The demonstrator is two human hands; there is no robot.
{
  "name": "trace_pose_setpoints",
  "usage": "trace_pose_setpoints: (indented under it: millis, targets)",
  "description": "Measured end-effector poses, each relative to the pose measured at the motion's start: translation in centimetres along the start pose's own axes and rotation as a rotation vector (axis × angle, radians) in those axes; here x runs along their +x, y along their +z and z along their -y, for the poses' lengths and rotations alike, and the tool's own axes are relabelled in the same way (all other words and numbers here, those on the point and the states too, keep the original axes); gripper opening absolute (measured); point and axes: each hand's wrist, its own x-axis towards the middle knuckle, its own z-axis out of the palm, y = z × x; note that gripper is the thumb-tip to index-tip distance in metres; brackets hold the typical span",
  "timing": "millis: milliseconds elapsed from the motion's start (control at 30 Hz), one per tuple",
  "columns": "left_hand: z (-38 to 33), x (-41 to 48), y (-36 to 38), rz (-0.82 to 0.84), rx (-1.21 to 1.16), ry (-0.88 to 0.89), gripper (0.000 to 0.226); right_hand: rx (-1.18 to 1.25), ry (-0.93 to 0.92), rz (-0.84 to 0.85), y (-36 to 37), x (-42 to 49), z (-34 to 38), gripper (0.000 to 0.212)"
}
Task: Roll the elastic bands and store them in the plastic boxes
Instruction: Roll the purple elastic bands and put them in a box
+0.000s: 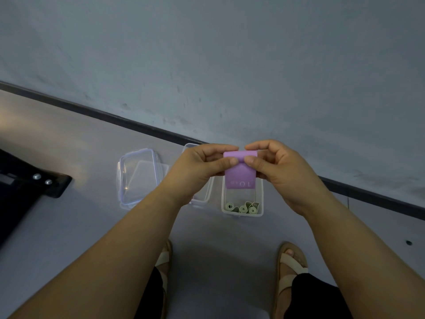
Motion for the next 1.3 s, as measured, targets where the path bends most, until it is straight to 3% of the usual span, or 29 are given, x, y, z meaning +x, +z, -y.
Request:
trace_pose_setpoints:
  millis: [233, 400, 533, 667, 1300]
  targets:
    - [0.06, -0.03, -0.01, -0.011, -0.011, 0.043, 0.026, -0.022, 0.071, 0.024, 0.16, 0.02, -0.26, 0.019]
    - [0.06, -0.04, 0.04, -0.017, 0.037, 0.070, 0.028, -0.014, 0.048, 0.017, 0.14, -0.01, -0.09, 0.009]
    - [0.04, -0.04, 0.13, 0.008, -0.041, 0.008, 0.030, 0.000, 0.027, 0.017, 0.01, -0.06, 0.08, 0.007]
    - [-0.10, -0.05, 0.22, 0.016, -0.022, -0.048, 0.017, -0.049, 0.002, 0.045, -0.20, -0.23, 0.13, 0.012]
    - [-0.01, -0.07, 0.24, -0.010, 0.019, -0.024, 0.021, -0.025, 0.026, 0.007, 0.11, 0.01, 0.01, 0.011]
